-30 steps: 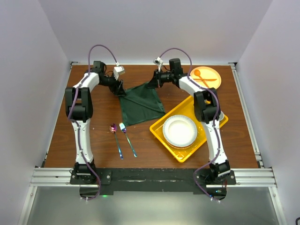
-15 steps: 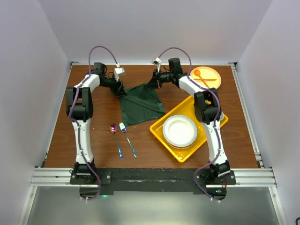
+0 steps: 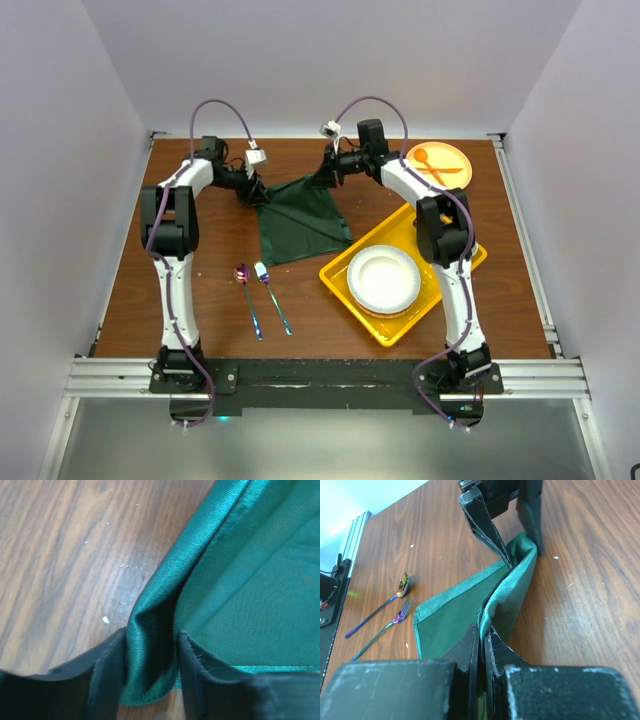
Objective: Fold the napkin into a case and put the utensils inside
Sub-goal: Pick up the upper triangle-folded napkin from the center of the board, then turn over the upper triangle folded napkin at the center of the board.
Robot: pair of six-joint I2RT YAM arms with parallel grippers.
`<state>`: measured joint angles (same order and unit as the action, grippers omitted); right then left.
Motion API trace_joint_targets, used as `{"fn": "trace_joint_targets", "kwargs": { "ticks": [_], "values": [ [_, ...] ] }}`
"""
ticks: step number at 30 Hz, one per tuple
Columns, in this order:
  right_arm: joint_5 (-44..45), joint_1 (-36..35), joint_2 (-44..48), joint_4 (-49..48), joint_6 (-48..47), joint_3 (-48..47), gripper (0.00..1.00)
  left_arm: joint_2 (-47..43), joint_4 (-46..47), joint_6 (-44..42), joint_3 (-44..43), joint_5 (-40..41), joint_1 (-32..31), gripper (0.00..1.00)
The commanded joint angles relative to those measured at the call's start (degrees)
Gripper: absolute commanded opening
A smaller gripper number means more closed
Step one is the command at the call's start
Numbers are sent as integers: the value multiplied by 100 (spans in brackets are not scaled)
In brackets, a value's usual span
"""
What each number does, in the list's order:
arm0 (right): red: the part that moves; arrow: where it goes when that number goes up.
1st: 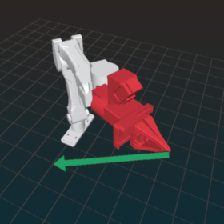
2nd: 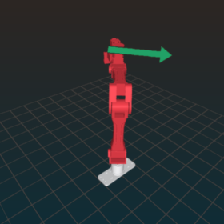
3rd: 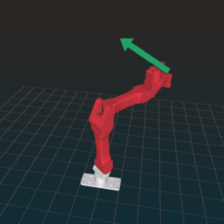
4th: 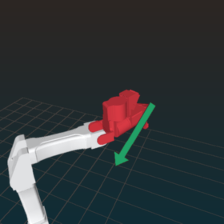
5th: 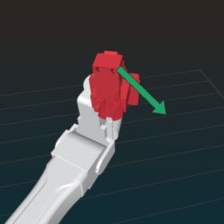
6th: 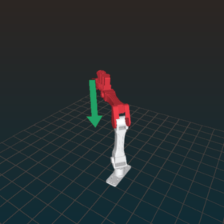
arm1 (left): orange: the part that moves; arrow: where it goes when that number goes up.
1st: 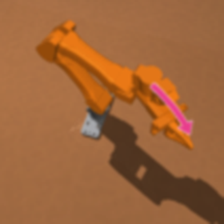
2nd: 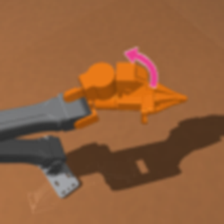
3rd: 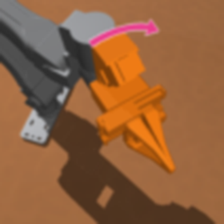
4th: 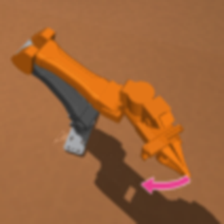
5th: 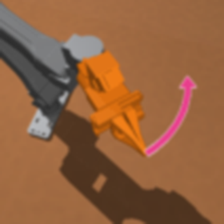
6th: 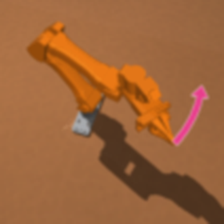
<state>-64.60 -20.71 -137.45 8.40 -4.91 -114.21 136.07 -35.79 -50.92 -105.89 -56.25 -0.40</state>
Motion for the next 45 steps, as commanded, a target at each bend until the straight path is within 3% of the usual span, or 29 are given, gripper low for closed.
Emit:
{"fn": "trace_joint_targets", "kwargs": {
  "ticks": [1,5,8,9,14,18,21,25,31,35,38,41,45],
  "values": [
    [-229,-12,394,-14,-177,-40,0,-273,-245,-665,-73,-290,40,38],
    [-211,-12,385,12,-177,-66,0,-458,-148,-762,68,-229,40,25],
    [-124,-3,403,-5,-204,-75,0,-608,-69,-745,103,-115,40,10],
    [-88,-3,412,-5,-221,-92,0,-686,-16,-692,95,-97,40,1],
    [499,6,386,-330,-256,-407,0,-1108,1071,501,269,314,180,0],
    [1385,102,245,-1119,-38,-952,0,-1591,2555,1600,358,1009,234,0],
    [1704,137,113,-1637,-237,-1410,0,-1907,3417,1909,446,1607,243,0],
    [2056,120,174,-2579,-747,-1350,0,-2374,4579,1796,1058,2161,243,0],
    [1758,-64,402,-3362,-2372,-262,0,-2954,5109,400,2622,2408,234,0],
    [1232,-284,806,-3372,-4143,1352,0,-3200,4828,-453,3669,2311,208,0],
    [967,-469,1158,-2943,-5549,2364,0,-3428,4582,-963,4338,2338,181,0],
    [730,-618,1422,-1881,-7069,2938,0,-3639,4258,-1192,4822,2320,164,0],
    [624,-724,1554,-214,-8366,3081,0,-3719,3984,-1482,5201,2346,137,0]
  ]
}}
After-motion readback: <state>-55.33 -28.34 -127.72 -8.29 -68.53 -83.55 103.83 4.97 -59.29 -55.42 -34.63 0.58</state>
